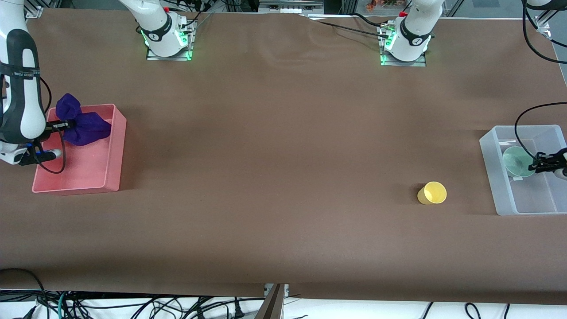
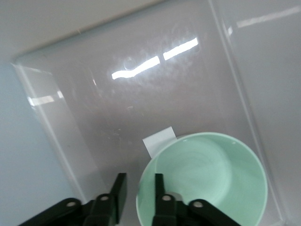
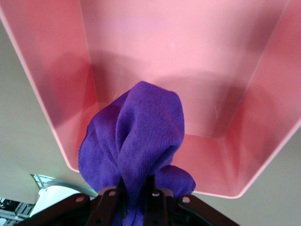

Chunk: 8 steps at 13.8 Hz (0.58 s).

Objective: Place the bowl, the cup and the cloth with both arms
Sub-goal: 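Release the cloth in the pink bin while the left gripper releases the bowl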

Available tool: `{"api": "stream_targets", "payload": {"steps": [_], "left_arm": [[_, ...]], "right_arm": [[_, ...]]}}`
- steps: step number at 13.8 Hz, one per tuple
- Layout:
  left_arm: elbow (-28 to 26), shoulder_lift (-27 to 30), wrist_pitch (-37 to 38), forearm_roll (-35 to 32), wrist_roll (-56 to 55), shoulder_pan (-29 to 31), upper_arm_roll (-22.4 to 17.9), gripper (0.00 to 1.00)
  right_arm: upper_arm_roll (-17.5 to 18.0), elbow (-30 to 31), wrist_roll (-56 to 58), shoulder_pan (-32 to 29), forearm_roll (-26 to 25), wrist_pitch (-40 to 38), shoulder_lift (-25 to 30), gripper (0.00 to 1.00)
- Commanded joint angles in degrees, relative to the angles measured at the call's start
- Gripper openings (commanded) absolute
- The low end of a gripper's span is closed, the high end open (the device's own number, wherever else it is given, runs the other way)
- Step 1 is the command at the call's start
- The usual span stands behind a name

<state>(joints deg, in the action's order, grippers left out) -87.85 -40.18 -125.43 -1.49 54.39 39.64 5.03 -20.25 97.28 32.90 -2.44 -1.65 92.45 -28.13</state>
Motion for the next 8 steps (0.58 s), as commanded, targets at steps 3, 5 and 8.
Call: {"api": "stream_targets", "payload": {"steps": [3, 5, 8], "left_arm": [[4.7, 10.0, 17.5, 0.6, -4.1, -8.5, 0.0, 0.99], [6.4, 9.9, 20.0, 1.2, -11.1, -14.2, 0.0, 0.99], [6.5, 6.9, 19.3, 1.5, -25.9, -22.9, -0.4, 0.97]], "right_arm": [[1.2, -6.3, 0.8, -0.2, 5.1, -3.3, 4.2, 1.00], [6.9, -16.6, -0.3, 0.1, 5.1, -10.2, 4.6, 1.00], [12.8, -23.8, -7.4, 0.4, 5.6, -12.5, 6.0, 1.00]]}}
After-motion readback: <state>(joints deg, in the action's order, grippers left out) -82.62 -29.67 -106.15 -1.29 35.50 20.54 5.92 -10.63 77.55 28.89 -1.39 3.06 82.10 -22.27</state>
